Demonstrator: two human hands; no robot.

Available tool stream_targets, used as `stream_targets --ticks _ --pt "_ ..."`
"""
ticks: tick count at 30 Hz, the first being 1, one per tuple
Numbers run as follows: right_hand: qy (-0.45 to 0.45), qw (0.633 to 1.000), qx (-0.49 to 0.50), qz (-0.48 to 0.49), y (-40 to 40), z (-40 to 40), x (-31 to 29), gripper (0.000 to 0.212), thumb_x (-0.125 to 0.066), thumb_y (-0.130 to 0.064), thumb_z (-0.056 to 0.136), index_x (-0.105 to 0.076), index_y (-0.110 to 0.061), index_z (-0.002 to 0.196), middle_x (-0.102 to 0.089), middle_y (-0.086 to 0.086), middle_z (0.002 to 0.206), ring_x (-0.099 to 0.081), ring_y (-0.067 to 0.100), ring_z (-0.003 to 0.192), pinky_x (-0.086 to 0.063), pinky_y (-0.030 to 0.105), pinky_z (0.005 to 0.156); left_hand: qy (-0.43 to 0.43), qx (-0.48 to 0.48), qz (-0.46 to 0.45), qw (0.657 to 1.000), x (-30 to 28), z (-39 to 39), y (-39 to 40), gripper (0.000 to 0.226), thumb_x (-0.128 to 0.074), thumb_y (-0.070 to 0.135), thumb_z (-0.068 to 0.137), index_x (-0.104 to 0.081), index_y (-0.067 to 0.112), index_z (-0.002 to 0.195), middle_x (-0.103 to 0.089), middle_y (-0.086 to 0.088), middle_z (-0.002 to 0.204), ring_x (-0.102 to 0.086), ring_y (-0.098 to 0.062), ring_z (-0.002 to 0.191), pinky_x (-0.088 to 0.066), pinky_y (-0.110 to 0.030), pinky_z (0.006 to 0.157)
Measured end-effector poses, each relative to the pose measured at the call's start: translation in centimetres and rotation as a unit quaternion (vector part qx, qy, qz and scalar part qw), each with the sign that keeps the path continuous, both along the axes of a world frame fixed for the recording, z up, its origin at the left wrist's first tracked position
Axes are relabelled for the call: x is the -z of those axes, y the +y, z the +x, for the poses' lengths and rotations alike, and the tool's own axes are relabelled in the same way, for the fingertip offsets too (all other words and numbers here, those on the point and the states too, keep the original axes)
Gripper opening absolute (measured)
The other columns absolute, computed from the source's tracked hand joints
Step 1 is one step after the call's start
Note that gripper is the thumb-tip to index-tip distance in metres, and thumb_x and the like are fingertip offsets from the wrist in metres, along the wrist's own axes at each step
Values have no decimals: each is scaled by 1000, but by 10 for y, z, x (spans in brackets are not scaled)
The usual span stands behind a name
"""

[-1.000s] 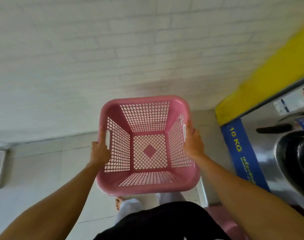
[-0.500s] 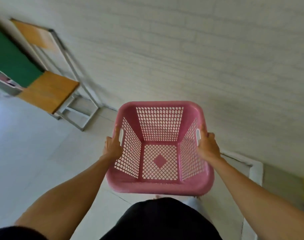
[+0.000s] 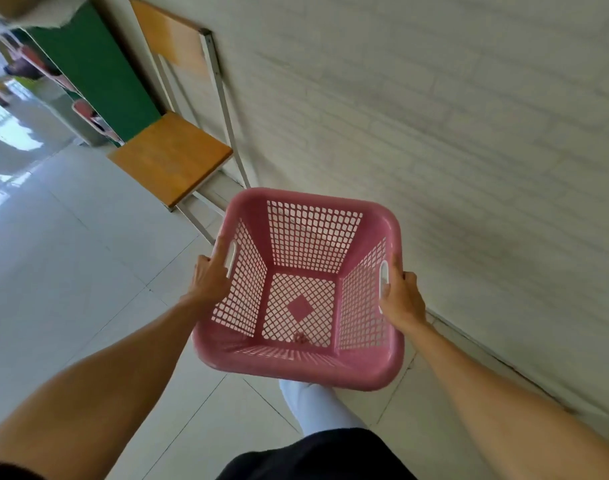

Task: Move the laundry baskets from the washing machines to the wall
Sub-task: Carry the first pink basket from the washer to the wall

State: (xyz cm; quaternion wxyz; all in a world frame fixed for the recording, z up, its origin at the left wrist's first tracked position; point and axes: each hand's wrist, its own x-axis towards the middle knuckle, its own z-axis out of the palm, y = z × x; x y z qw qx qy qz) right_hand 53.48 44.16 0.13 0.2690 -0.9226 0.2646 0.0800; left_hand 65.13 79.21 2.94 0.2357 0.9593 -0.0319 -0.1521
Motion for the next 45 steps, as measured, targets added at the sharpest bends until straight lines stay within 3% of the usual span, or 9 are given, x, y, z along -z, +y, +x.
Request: stream_targets --ticks 7,10,12,18,21,28,32,41,45 --pt "56 998 32 28 52 80 51 77 -50 -21 102 -2 -48 155 -48 12 119 -61 16 64 -49 25 39 56 20 21 998 48 98 44 92 -60 25 91 7 52 148 -59 -19 95 -62 -33 79 -59 -48 67" --pt "80 996 32 35 68 113 60 94 -57 -15 98 8 -51 155 -47 11 110 -63 19 62 -48 26 37 79 -6 16 997 61 137 59 85 -58 37 84 1 56 143 -55 -11 106 -58 -30 89 -54 -40 64" --pt "103 993 44 34 76 129 66 97 -60 -15 96 9 -45 158 -49 13 112 -63 18 61 -51 28 38 99 -13 15 995 70 161 66 91 -61 27 84 2 60 140 -51 -12 117 -53 -31 99 -49 -38 64" --pt "128 985 115 33 100 163 98 97 -62 -21 97 13 -39 156 -46 18 126 -62 17 57 -46 24 34 140 21 42 989 97 228 71 102 -72 28 79 4 54 143 -52 -16 123 -49 -35 112 -51 -47 76" --pt "142 978 150 18 111 181 123 99 -67 -21 94 8 -33 158 -46 22 127 -57 15 54 -39 20 31 121 67 47 989 122 269 69 100 -71 30 81 -2 40 153 -62 -18 112 -56 -37 109 -49 -55 94" --pt "120 967 221 41 124 222 184 95 -66 -11 93 -2 -25 161 -46 21 132 -65 26 71 -51 27 45 102 154 58 981 204 353 60 93 -55 34 68 -10 31 149 -66 -17 96 -63 -40 81 -54 -57 80" --pt "125 961 243 52 136 240 214 96 -64 -12 95 2 -36 160 -44 21 132 -62 17 63 -54 27 41 66 167 76 981 250 383 61 97 -61 26 80 2 33 154 -64 -25 101 -60 -46 88 -51 -56 83" --pt "138 954 262 43 140 261 251 106 -71 -13 89 4 -35 159 -45 19 126 -56 12 58 -46 23 39 -22 175 44 983 290 410 44 89 -64 22 86 -9 32 155 -62 -26 96 -56 -43 91 -47 -52 82" --pt "194 955 218 60 141 259 240 107 -70 -15 91 10 -31 160 -43 19 125 -59 19 66 -44 26 42 38 179 86 979 279 408 43 92 -64 21 87 -2 36 155 -55 -31 112 -53 -47 105 -48 -59 90"
